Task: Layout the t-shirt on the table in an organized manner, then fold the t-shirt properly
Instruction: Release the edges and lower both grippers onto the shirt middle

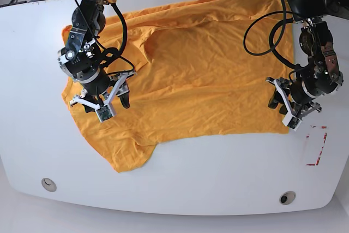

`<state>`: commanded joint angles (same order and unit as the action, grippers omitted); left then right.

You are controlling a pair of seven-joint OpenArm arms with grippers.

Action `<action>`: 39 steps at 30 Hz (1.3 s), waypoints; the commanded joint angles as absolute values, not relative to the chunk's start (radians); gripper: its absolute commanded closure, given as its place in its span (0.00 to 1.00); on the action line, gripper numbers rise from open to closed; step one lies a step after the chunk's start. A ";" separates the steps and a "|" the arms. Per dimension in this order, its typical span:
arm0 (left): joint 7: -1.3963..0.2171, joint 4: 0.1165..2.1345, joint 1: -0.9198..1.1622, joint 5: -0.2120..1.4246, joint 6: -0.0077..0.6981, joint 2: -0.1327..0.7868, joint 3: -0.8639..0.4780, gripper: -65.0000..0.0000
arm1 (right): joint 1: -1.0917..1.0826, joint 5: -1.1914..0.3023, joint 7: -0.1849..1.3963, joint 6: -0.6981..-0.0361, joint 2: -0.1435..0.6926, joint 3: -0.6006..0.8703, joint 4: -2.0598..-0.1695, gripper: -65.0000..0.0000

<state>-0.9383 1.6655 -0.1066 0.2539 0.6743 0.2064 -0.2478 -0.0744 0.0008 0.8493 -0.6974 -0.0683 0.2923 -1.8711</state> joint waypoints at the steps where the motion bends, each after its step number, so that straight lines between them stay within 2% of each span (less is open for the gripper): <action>1: -0.940 1.662 -0.107 0.223 0.664 0.194 -0.239 0.85 | -0.082 0.001 0.849 -0.697 -0.076 0.292 -1.845 0.95; 8: -0.940 1.592 -0.091 0.077 0.605 0.116 -0.225 0.87 | -0.104 0.002 0.842 -0.697 -0.081 0.265 -1.670 0.96; 11: -0.934 1.518 -0.097 0.061 0.611 0.116 -0.225 0.87 | -0.108 0.002 0.826 -0.697 -0.079 0.255 -1.590 0.96; 17: -0.888 1.351 -0.157 0.059 0.611 0.117 -0.220 0.87 | -0.108 0.007 0.691 -0.697 -0.065 0.255 -1.463 0.96; 22: -0.846 1.233 -0.225 0.058 0.611 0.128 -0.219 0.87 | -0.108 0.002 0.671 -0.697 -0.041 0.257 -1.402 0.96; 29: -0.780 1.056 -0.354 0.059 0.611 0.151 -0.110 0.87 | -0.127 0.002 0.608 -0.694 0.002 0.259 -1.357 0.96; 34: -0.773 1.012 -0.404 0.059 0.615 0.151 -0.077 0.87 | -0.180 0.002 0.602 -0.694 0.036 0.259 -1.288 0.96; 39: -0.773 0.992 -0.435 0.059 0.656 0.150 -0.076 0.87 | -0.232 0.002 0.602 -0.696 0.051 0.259 -1.248 0.96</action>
